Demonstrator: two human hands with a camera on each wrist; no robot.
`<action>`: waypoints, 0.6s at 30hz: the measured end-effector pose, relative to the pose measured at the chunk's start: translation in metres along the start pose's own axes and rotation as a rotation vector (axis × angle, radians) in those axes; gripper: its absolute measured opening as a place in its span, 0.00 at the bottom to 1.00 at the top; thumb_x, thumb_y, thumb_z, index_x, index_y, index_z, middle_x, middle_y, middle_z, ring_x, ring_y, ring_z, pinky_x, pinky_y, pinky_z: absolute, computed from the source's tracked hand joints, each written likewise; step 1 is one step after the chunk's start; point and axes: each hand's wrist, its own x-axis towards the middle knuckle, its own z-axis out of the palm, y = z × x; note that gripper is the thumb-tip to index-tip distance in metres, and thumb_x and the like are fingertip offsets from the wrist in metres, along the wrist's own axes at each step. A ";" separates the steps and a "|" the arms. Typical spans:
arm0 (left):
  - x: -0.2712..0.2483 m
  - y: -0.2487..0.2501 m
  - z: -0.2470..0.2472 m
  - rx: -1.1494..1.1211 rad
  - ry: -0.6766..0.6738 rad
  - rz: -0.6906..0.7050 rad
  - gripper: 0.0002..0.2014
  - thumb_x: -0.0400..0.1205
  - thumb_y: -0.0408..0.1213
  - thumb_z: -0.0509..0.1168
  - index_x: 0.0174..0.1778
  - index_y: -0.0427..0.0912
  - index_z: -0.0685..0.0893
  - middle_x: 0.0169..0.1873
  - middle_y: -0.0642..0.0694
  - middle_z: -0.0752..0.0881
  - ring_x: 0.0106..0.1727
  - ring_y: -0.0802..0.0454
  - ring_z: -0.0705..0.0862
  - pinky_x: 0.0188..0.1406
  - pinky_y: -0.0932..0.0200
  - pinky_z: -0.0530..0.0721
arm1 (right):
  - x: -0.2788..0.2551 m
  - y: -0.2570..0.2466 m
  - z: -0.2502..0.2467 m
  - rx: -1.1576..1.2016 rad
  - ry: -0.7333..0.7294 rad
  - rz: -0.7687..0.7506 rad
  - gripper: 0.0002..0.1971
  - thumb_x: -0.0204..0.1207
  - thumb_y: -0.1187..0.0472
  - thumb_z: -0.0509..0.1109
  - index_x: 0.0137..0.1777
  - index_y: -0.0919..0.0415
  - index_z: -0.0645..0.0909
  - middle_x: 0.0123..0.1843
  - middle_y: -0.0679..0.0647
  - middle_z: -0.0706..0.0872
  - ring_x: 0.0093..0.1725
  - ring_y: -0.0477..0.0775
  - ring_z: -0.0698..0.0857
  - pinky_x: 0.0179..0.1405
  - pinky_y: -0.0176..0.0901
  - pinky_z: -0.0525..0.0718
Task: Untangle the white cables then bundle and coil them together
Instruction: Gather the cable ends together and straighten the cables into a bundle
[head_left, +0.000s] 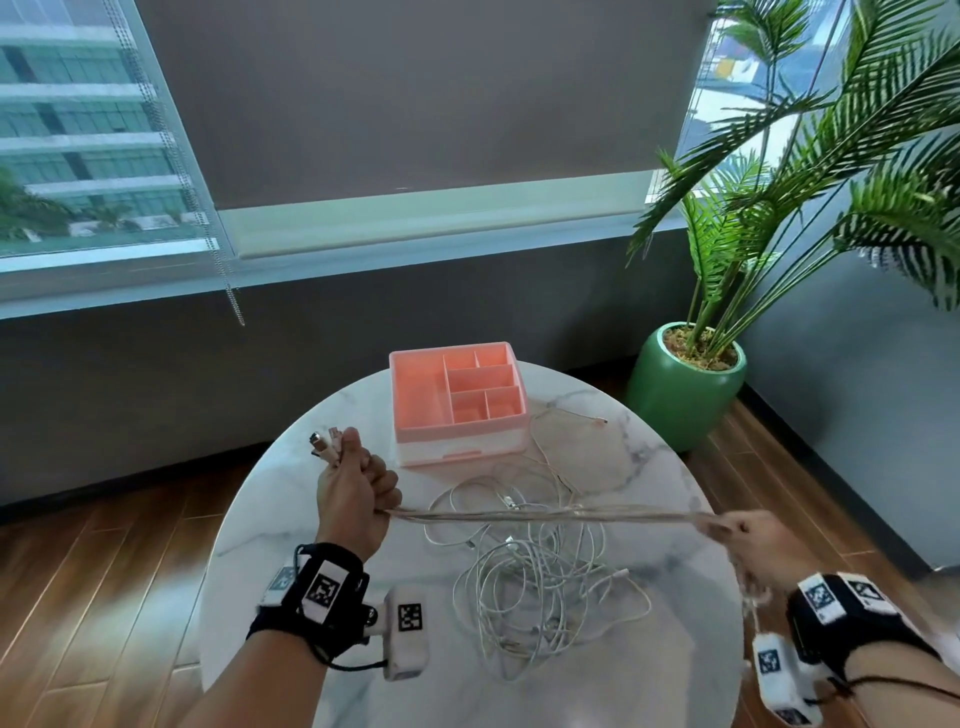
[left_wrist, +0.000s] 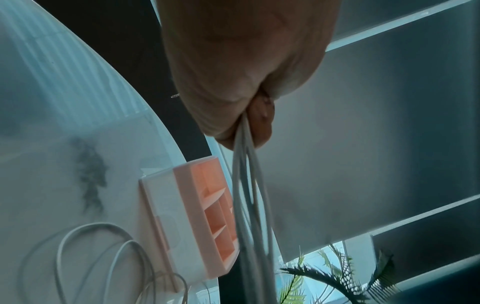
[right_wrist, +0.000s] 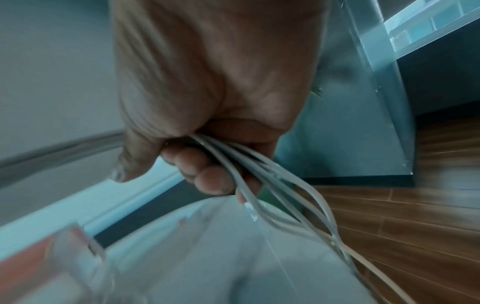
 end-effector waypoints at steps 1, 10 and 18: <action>0.001 0.003 -0.001 0.010 0.004 -0.001 0.23 0.89 0.51 0.59 0.29 0.48 0.64 0.21 0.52 0.62 0.18 0.58 0.59 0.15 0.67 0.58 | 0.000 0.012 0.011 -0.055 -0.055 0.009 0.34 0.67 0.30 0.73 0.39 0.68 0.85 0.22 0.52 0.75 0.22 0.51 0.70 0.21 0.40 0.64; -0.004 -0.012 -0.019 0.132 -0.096 -0.168 0.22 0.90 0.46 0.60 0.29 0.50 0.63 0.23 0.52 0.59 0.19 0.58 0.57 0.12 0.67 0.55 | 0.013 0.048 0.029 -0.517 0.076 -0.087 0.17 0.83 0.47 0.67 0.32 0.49 0.81 0.28 0.50 0.86 0.30 0.49 0.86 0.27 0.42 0.77; 0.001 -0.024 -0.016 0.238 -0.061 -0.183 0.22 0.90 0.46 0.58 0.30 0.53 0.59 0.21 0.53 0.57 0.18 0.58 0.54 0.14 0.69 0.53 | 0.041 0.022 0.041 -0.836 -0.418 0.165 0.22 0.65 0.35 0.77 0.36 0.52 0.76 0.40 0.46 0.86 0.41 0.44 0.85 0.38 0.37 0.76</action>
